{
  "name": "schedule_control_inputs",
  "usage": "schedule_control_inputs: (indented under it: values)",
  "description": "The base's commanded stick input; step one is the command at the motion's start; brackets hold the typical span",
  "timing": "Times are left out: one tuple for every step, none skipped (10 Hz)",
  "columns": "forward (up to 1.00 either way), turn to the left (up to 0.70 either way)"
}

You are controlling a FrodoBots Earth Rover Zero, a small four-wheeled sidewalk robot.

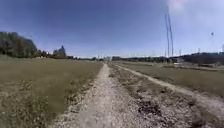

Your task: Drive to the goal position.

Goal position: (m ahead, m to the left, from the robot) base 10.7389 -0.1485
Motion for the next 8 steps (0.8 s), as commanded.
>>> schedule_control_inputs:
  values:
    - [0.7, 0.0]
    - [0.7, 0.0]
    - [0.7, 0.0]
    - [0.7, 0.0]
    - [0.7, 0.0]
    - [0.7, 0.0]
    - [0.7, 0.0]
    - [0.7, 0.0]
